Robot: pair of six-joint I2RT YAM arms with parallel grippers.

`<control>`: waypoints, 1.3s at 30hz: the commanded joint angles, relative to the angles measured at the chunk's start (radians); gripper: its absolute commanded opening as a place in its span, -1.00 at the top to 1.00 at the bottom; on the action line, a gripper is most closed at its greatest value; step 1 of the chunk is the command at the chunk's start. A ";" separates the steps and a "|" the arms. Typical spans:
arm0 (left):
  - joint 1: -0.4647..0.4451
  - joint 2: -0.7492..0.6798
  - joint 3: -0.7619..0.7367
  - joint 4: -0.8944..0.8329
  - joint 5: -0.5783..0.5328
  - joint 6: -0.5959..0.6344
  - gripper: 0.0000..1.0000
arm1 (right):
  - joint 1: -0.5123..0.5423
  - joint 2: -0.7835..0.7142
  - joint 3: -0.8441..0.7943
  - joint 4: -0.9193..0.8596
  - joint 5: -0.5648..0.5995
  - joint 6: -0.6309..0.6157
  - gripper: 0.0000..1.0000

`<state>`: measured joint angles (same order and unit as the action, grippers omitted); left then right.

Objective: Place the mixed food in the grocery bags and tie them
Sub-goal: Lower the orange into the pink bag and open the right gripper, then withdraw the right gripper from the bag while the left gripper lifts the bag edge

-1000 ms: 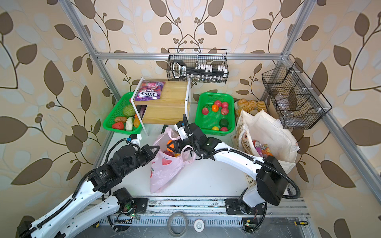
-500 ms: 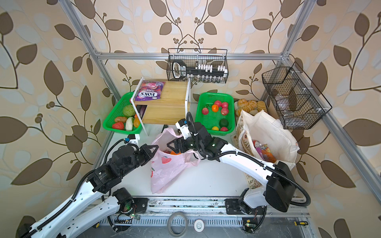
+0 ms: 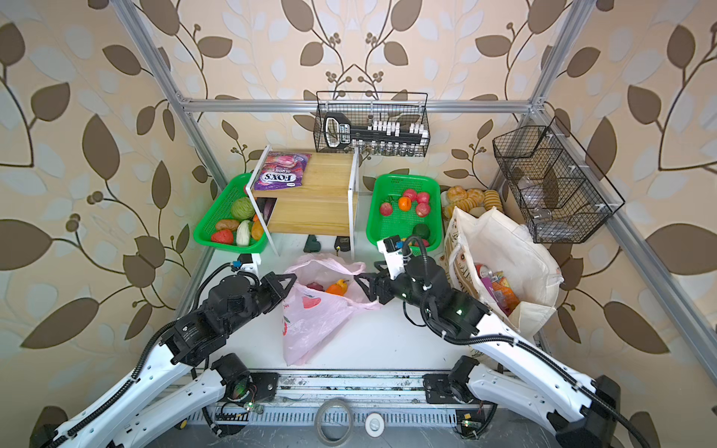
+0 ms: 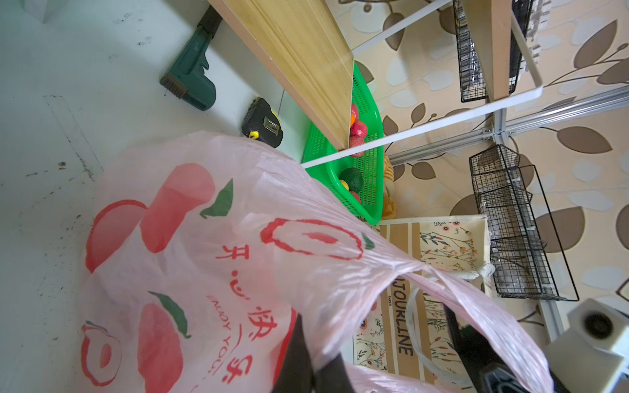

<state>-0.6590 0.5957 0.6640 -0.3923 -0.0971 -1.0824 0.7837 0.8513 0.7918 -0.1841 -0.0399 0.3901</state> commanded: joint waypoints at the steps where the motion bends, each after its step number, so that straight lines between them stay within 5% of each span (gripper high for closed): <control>1: 0.013 -0.007 -0.003 0.016 -0.036 -0.014 1.00 | -0.004 -0.087 -0.043 -0.009 0.120 -0.058 -0.52; 11: 0.013 -0.036 -0.003 -0.017 -0.069 -0.023 1.00 | -0.004 -0.253 -0.002 -0.120 -0.133 -0.171 -0.30; 17: 0.013 -0.037 -0.004 -0.013 -0.075 -0.025 1.00 | 0.009 -0.155 -0.004 -0.237 0.093 -0.265 -0.40; 26: 0.013 -0.042 0.001 -0.029 -0.069 -0.012 1.00 | -0.024 0.059 -0.073 0.018 0.176 -0.238 -0.48; 28: 0.013 -0.039 0.008 -0.038 -0.070 0.003 1.00 | -0.046 0.085 -0.080 0.056 0.136 -0.216 -0.32; 34: 0.013 -0.019 0.046 -0.054 -0.082 0.088 0.98 | -0.060 0.084 -0.092 0.135 0.078 -0.188 0.71; 39: 0.013 0.017 0.134 -0.071 -0.099 0.298 -0.03 | -0.061 0.048 -0.090 0.152 0.087 -0.212 1.00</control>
<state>-0.6590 0.6010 0.7078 -0.4686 -0.1585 -0.9363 0.7258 0.9298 0.7105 -0.0853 0.0547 0.1963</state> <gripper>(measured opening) 0.445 0.050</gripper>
